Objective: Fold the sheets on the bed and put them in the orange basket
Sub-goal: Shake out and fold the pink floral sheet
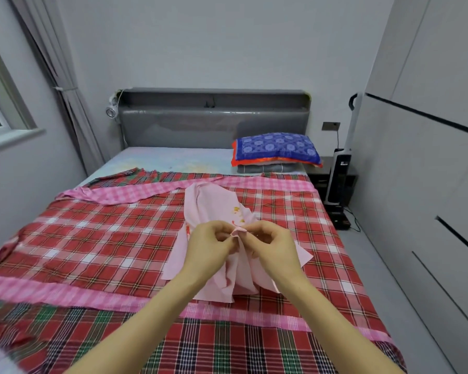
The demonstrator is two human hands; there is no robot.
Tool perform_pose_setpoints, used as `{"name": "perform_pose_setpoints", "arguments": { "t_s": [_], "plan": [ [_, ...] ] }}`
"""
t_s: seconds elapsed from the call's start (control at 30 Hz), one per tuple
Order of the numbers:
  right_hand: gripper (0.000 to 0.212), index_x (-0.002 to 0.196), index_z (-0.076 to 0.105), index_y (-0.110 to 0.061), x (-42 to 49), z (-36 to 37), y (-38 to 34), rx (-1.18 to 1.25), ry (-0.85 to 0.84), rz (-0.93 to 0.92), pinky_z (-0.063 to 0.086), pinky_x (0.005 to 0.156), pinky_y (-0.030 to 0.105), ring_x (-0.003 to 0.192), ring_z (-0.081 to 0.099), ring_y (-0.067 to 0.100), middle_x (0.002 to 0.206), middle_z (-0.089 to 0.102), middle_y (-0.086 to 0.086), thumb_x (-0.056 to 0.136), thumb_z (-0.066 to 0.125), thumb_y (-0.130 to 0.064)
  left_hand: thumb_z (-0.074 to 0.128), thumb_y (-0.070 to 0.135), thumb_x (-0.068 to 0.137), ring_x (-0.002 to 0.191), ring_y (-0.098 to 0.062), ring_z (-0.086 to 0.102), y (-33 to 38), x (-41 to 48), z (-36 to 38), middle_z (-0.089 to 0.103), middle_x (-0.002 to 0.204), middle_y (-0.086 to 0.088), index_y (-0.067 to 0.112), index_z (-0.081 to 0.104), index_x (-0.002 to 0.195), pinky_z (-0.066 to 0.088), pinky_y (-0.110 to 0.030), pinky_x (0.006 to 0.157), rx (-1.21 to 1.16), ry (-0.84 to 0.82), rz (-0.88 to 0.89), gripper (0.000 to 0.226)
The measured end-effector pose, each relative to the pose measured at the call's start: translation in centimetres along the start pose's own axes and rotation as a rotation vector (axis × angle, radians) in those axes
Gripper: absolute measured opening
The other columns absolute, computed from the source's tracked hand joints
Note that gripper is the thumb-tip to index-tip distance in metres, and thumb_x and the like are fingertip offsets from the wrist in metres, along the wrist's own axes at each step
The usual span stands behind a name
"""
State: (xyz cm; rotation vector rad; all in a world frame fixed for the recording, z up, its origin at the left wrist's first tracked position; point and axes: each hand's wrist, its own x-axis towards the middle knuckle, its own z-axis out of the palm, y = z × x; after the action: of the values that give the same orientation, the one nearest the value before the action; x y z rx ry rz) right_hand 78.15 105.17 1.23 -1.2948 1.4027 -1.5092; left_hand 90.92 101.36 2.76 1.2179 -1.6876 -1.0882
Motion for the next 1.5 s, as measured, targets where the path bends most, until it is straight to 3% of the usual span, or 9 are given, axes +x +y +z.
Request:
{"name": "perform_pose_setpoints", "arguments": {
  "t_s": [0.13,0.27,0.47,0.67,0.83,1.0,1.17,1.33,1.5],
  "plan": [
    [0.005,0.078,0.072,-0.009,0.6,-1.6,-0.6,0.008,-0.059,0.031,0.043,0.062,0.015,0.061,0.047,0.003,0.073,0.061,0.002,0.082,0.07,-0.01,0.063,0.004,0.085,0.063,-0.01,0.068,0.5,0.1,0.6,0.071,0.068,-0.007,0.014,0.069,0.078,0.054,-0.019,0.063,0.02,-0.063,0.024,0.014],
    [0.008,0.079,0.066,-0.005,1.5,-4.3,-2.4,-0.032,-0.203,0.023,0.048,0.081,0.025,0.08,0.06,0.007,0.085,0.065,-0.002,0.083,0.063,0.001,0.067,0.011,0.085,0.061,-0.012,0.068,0.6,1.0,0.4,0.071,0.064,0.0,0.016,0.068,0.076,0.057,-0.026,0.068,0.116,-0.005,0.085,0.01],
    [0.009,0.078,0.058,-0.022,0.9,-5.6,-7.0,-0.6,-0.463,-0.427,0.049,0.067,0.029,0.069,0.059,0.011,0.072,0.063,-0.008,0.085,0.059,-0.017,0.069,0.01,0.083,0.055,-0.006,0.066,3.1,2.2,-1.4,0.07,0.066,0.001,0.011,0.07,0.08,0.053,-0.016,0.06,0.109,0.004,0.13,0.004],
    [0.014,0.078,0.069,-0.013,3.5,-3.8,-7.1,-0.634,-0.229,-0.61,0.049,0.061,0.033,0.063,0.059,0.01,0.068,0.067,-0.004,0.081,0.066,-0.026,0.068,0.003,0.083,0.061,-0.008,0.068,6.3,1.8,-2.8,0.071,0.069,-0.004,0.003,0.069,0.083,0.05,-0.013,0.057,-0.016,-0.105,0.181,0.002],
    [0.007,0.078,0.072,-0.013,4.6,-2.8,-6.5,-0.601,-0.217,-0.575,0.047,0.061,0.017,0.065,0.059,0.004,0.068,0.064,-0.013,0.079,0.075,-0.019,0.066,0.008,0.086,0.068,-0.01,0.069,6.7,1.4,-3.5,0.072,0.078,-0.009,0.005,0.07,0.087,0.053,-0.016,0.062,0.06,-0.141,0.217,0.006],
    [0.008,0.078,0.072,-0.013,4.8,-2.2,-6.0,-0.578,-0.188,-0.556,0.051,0.064,0.032,0.066,0.061,0.01,0.07,0.068,-0.006,0.08,0.074,-0.02,0.062,0.004,0.088,0.073,-0.012,0.07,6.7,1.2,-3.8,0.072,0.081,-0.007,0.009,0.069,0.089,0.056,-0.018,0.068,0.238,-0.104,0.259,0.008],
    [0.01,0.074,0.067,-0.015,5.2,-2.1,-6.4,-0.526,-0.168,-0.474,0.05,0.063,0.031,0.065,0.058,0.009,0.068,0.064,-0.007,0.078,0.075,-0.02,0.056,0.0,0.088,0.074,-0.016,0.07,7.1,1.1,-3.7,0.073,0.082,-0.01,0.009,0.068,0.089,0.057,-0.025,0.071,0.361,-0.091,0.282,0.015],
    [0.024,0.111,0.067,-0.025,6.5,-2.4,-6.8,-0.599,-0.361,-0.411,0.048,0.08,0.022,0.088,0.058,0.002,0.102,0.065,-0.011,0.088,0.064,-0.021,0.052,-0.003,0.086,0.075,-0.018,0.069,7.7,1.6,-3.3,0.072,0.082,-0.011,0.009,0.065,0.091,0.056,-0.034,0.074,0.409,-0.069,0.292,0.018],
    [0.017,0.101,0.072,-0.015,7.5,-3.1,-6.8,-0.594,-0.524,-0.345,0.037,0.088,0.006,0.107,0.052,-0.007,0.12,0.062,-0.012,0.092,0.059,-0.02,0.053,0.0,0.086,0.063,-0.018,0.058,7.9,2.0,-3.4,0.07,0.075,-0.011,0.018,0.038,0.092,0.042,-0.028,0.055,0.462,-0.091,0.31,0.024]
  ]
}}
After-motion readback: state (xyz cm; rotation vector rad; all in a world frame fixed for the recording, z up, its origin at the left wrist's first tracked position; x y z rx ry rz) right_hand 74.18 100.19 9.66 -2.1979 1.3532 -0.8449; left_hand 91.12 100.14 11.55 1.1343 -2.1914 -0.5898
